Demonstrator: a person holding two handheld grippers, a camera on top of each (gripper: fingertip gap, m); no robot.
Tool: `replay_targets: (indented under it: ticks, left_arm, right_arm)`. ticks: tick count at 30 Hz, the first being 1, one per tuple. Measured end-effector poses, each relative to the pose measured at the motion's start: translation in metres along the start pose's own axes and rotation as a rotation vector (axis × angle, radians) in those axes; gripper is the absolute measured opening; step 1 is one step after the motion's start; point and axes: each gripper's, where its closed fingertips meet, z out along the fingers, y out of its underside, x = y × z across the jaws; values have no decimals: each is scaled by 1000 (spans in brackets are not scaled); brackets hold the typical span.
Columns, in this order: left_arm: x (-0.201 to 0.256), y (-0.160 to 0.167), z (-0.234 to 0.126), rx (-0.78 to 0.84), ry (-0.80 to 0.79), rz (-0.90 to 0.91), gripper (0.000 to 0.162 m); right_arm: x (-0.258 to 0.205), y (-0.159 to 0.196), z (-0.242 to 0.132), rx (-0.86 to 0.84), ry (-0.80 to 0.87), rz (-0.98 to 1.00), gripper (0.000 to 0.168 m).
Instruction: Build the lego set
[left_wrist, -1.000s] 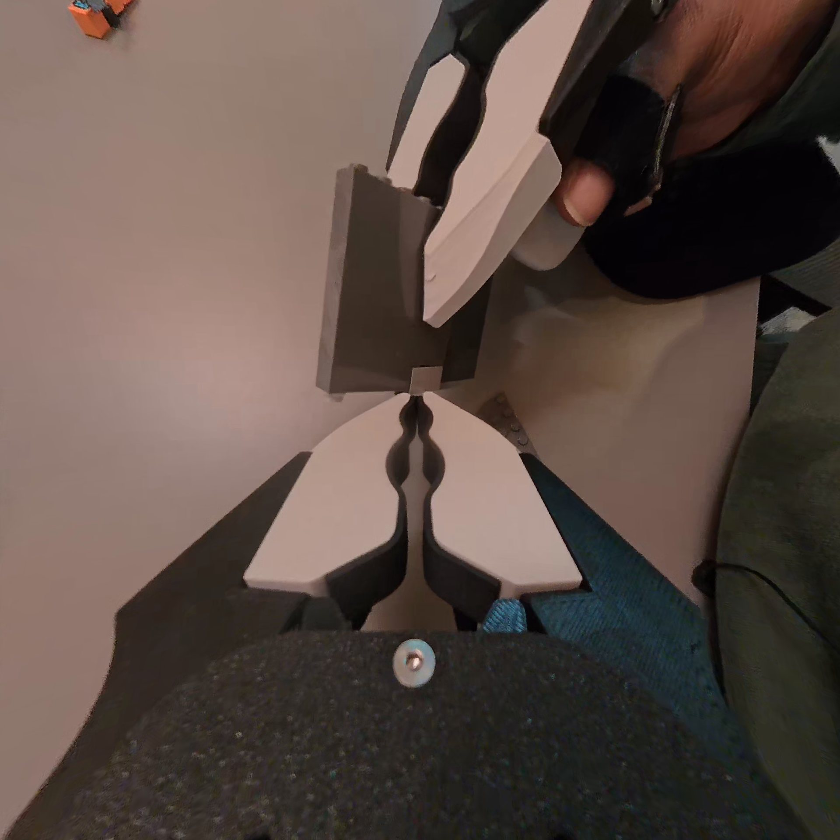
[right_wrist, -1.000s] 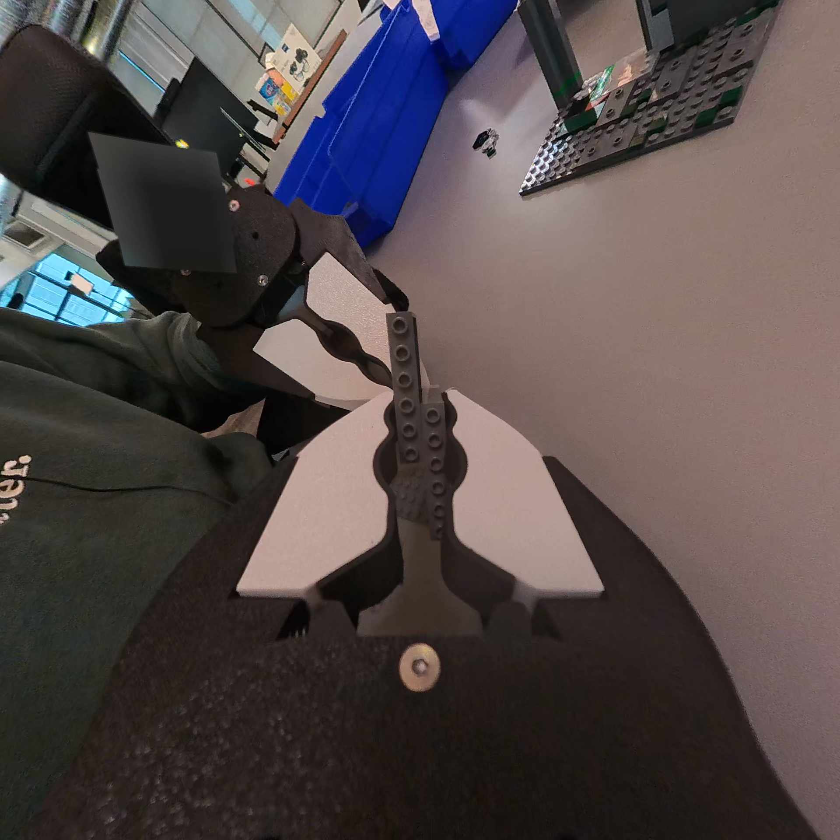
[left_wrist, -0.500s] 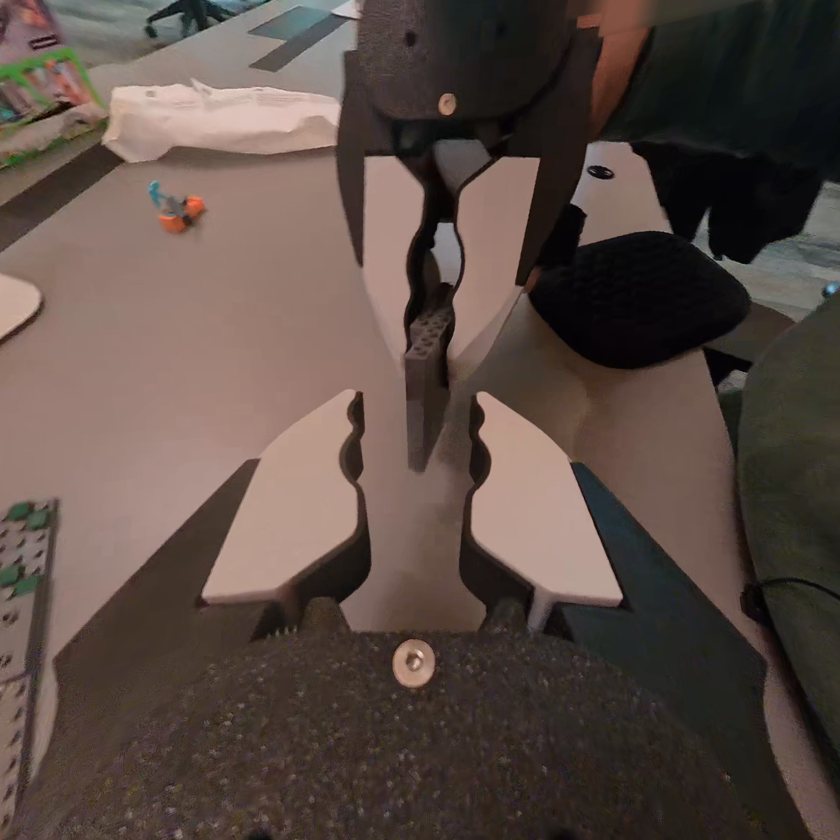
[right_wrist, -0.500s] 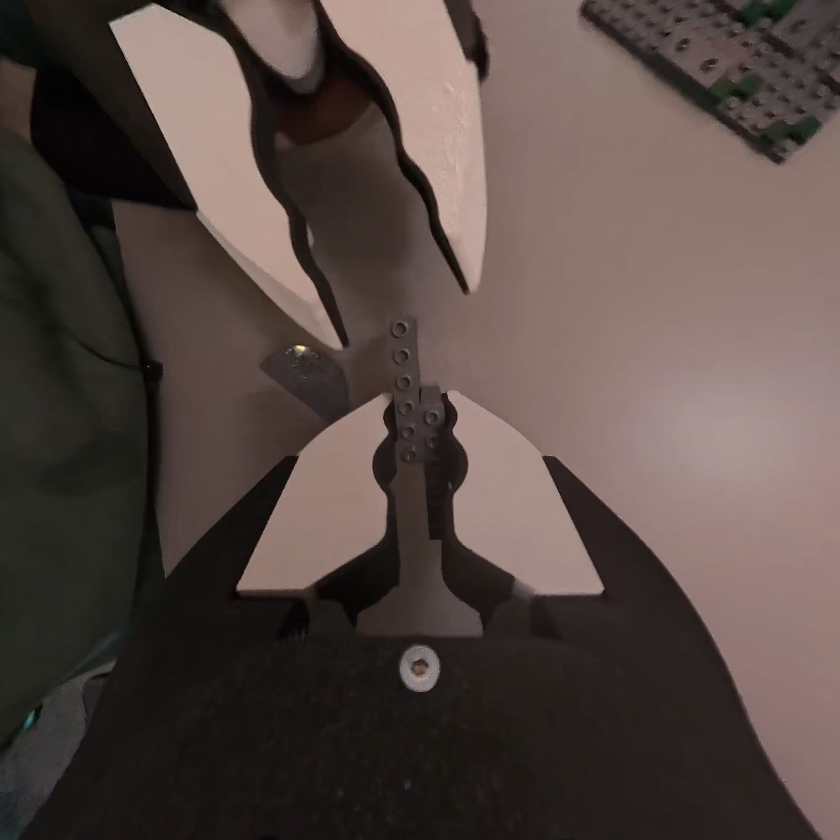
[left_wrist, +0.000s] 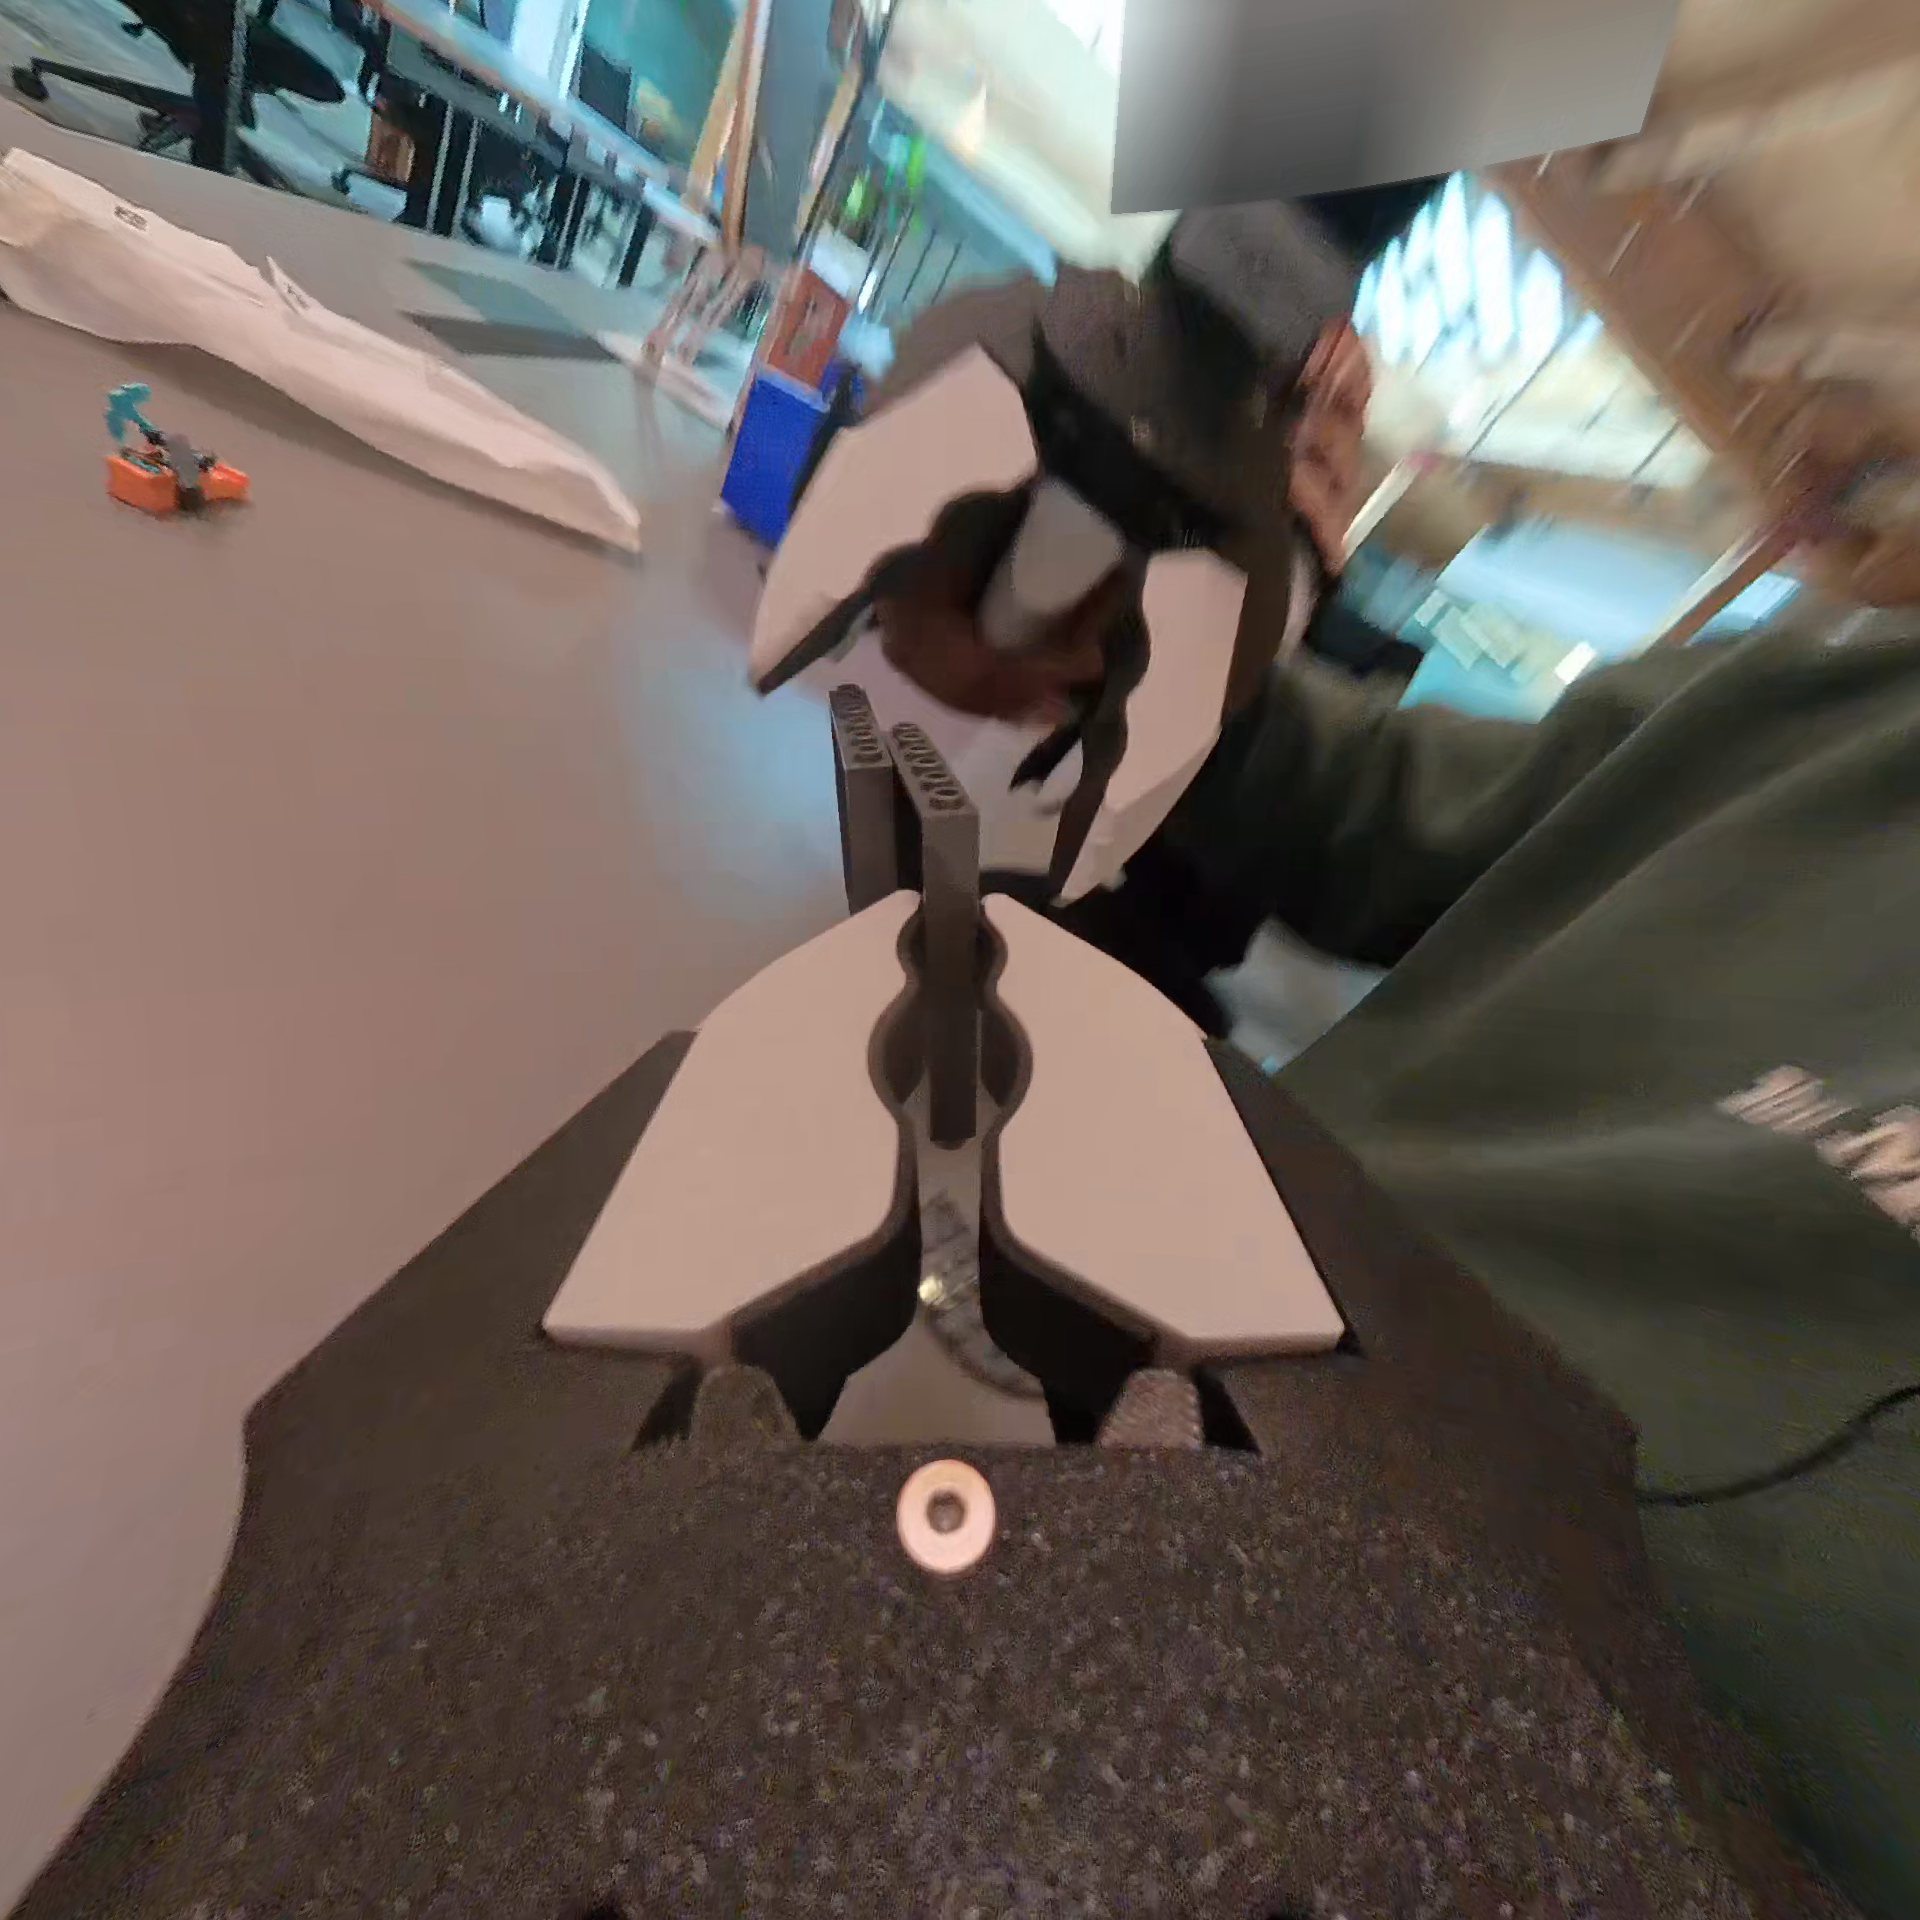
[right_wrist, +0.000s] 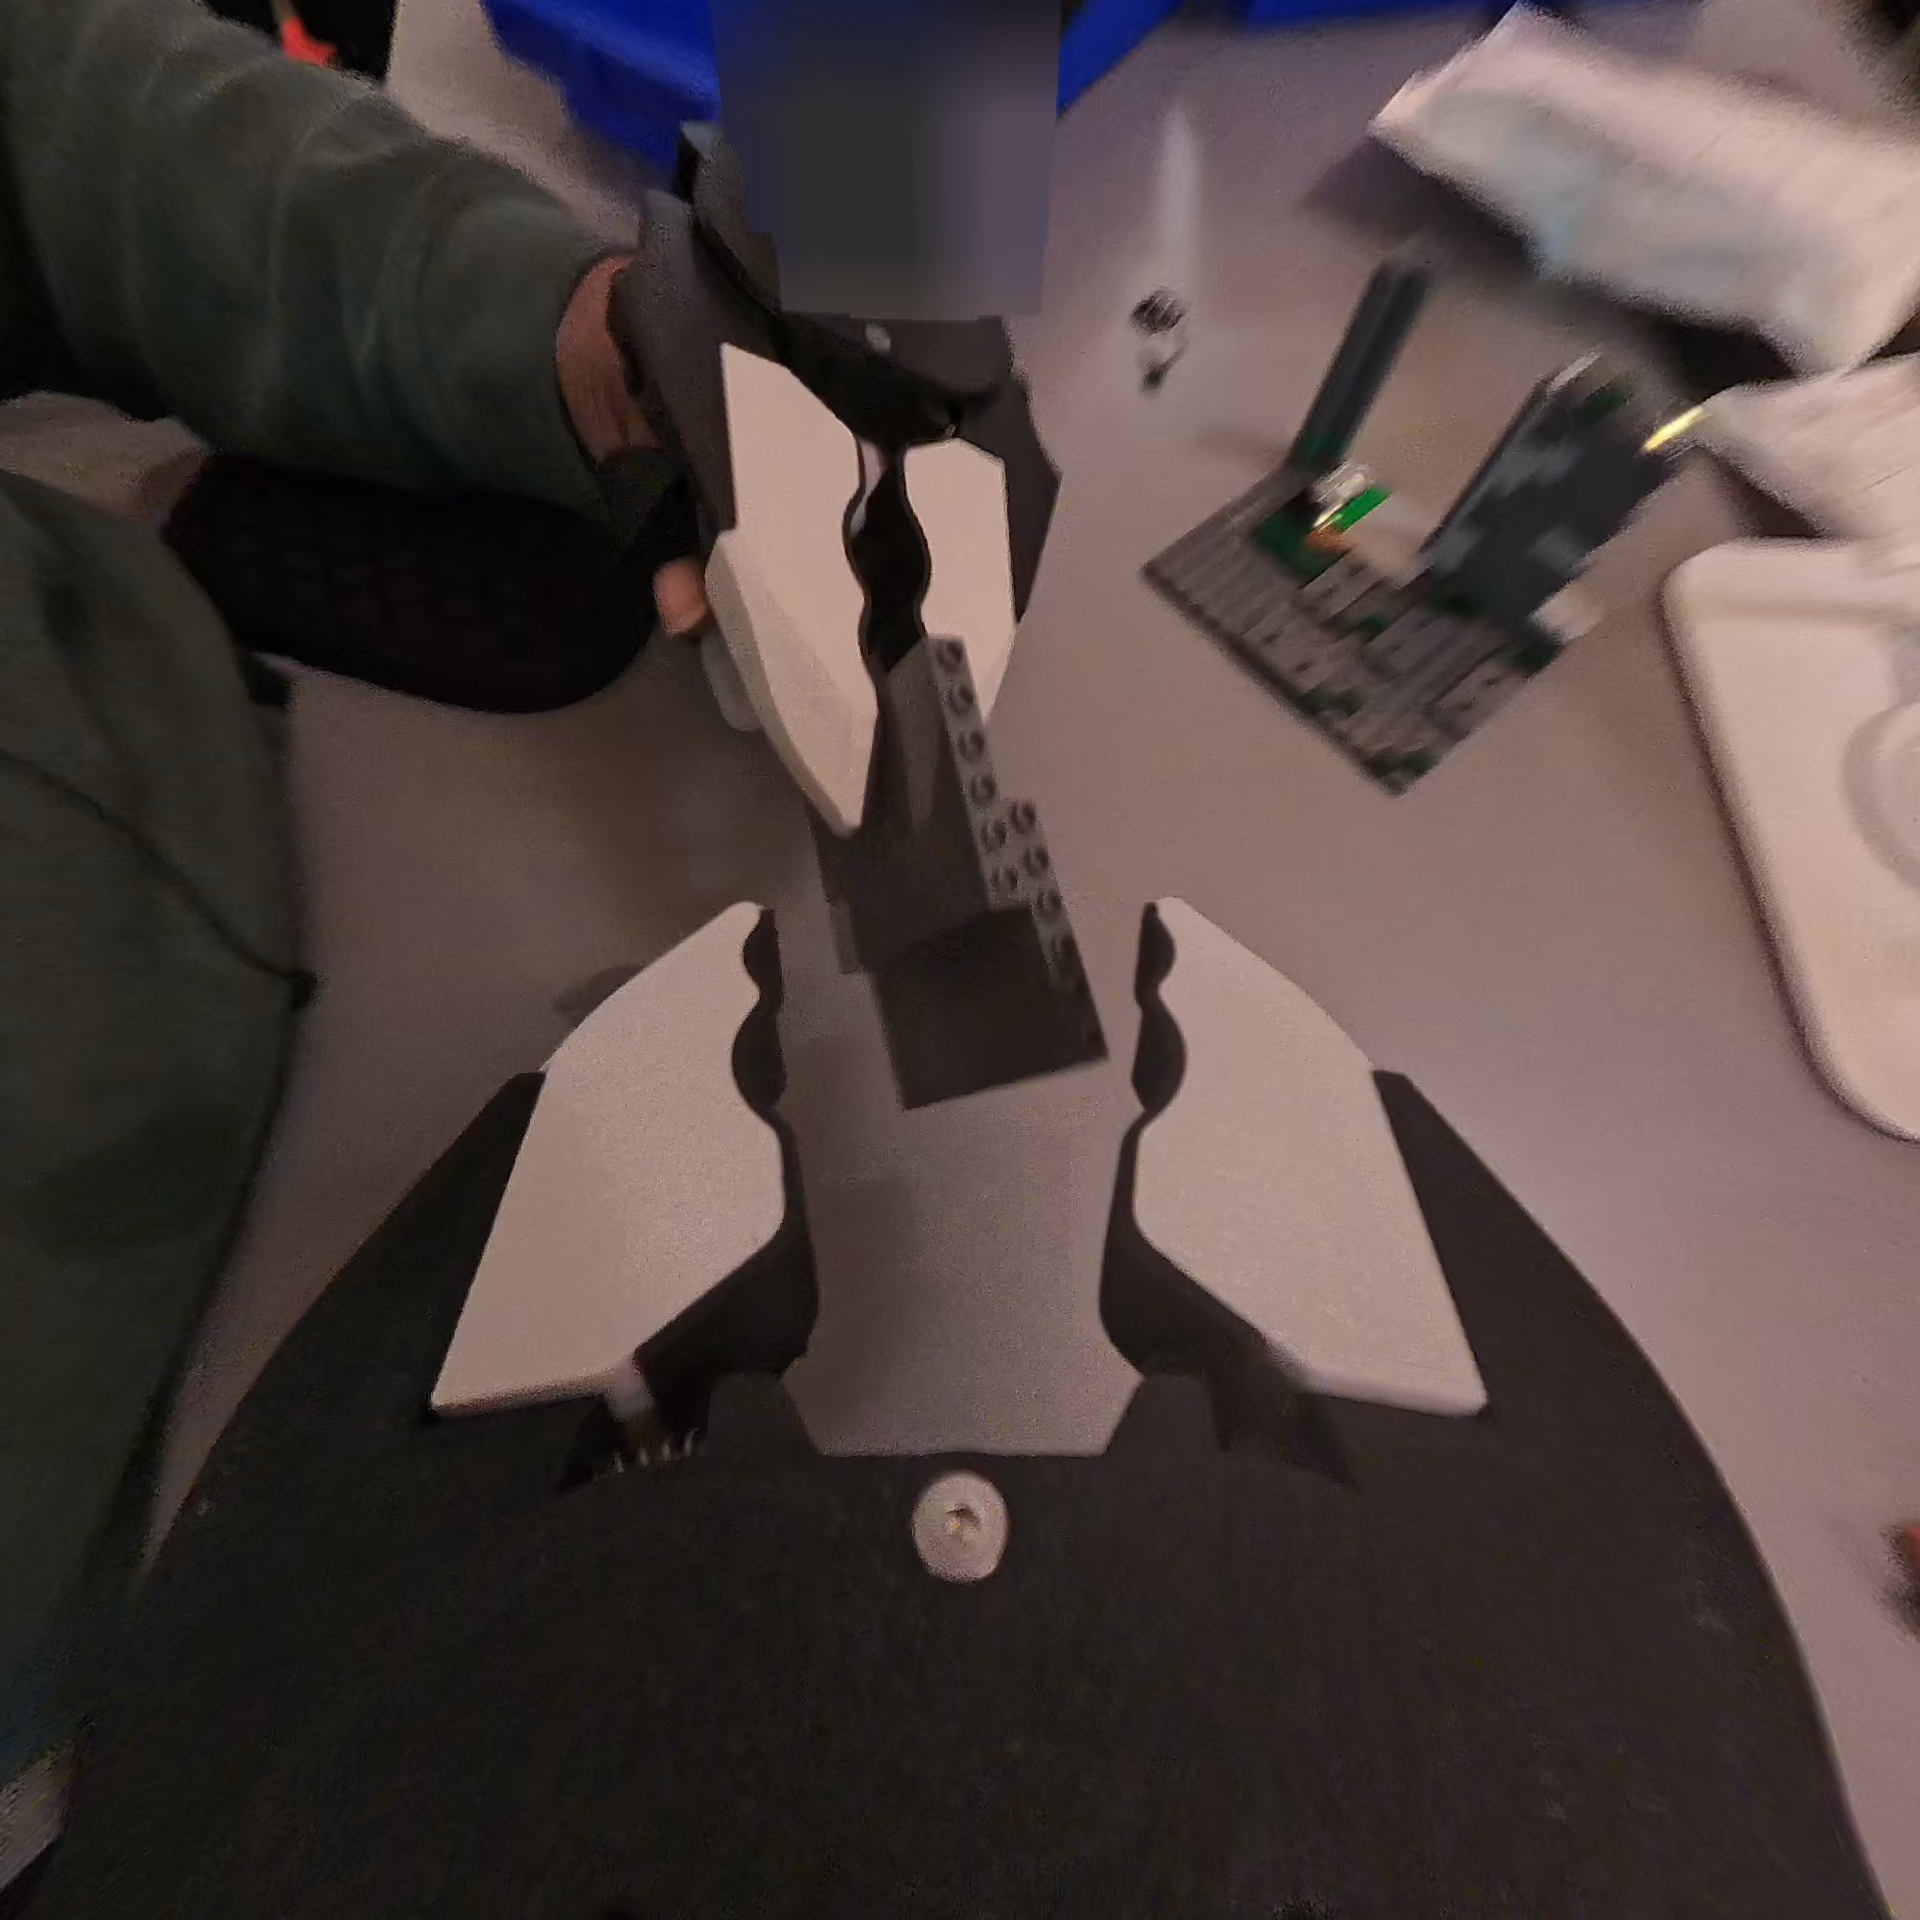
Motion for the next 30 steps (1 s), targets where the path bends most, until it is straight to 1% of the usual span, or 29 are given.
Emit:
replay_targets:
  ticks: [3,5,8,10,12,15,17,21,23,27,30]
  left_arm:
    - [0,-15,-9,128,96,-181,5]
    - [-1,-16,-9,159,136,-274,5]
    - [-1,-13,-1,155,148,-348,6]
    - [-2,-10,7,135,126,-371,5]
    - [-2,-8,15,110,103,-385,5]
    - [-1,-9,22,105,83,-387,5]
    - [0,-8,23,94,73,-389,5]
    - [5,-6,25,84,65,-368,5]
    - [8,-5,25,73,59,-344,5]
    - [14,-5,25,72,41,-283,5]
    - [18,-8,24,87,33,-246,6]
  right_arm:
    - [8,0,-16,158,168,-84,76]
    - [11,11,-19,185,288,-161,78]
    - [5,18,-14,101,390,-302,88]
    - [0,14,-8,22,406,-388,92]
    - [-2,11,0,-53,398,-449,92]
    - [0,17,10,-184,383,-523,93]
    - [0,20,15,-227,386,-550,93]
    - [3,20,16,-259,435,-591,87]
    - [3,17,13,-260,460,-605,78]
    - [1,14,11,-265,496,-638,77]
    - [-1,9,8,-244,526,-623,76]
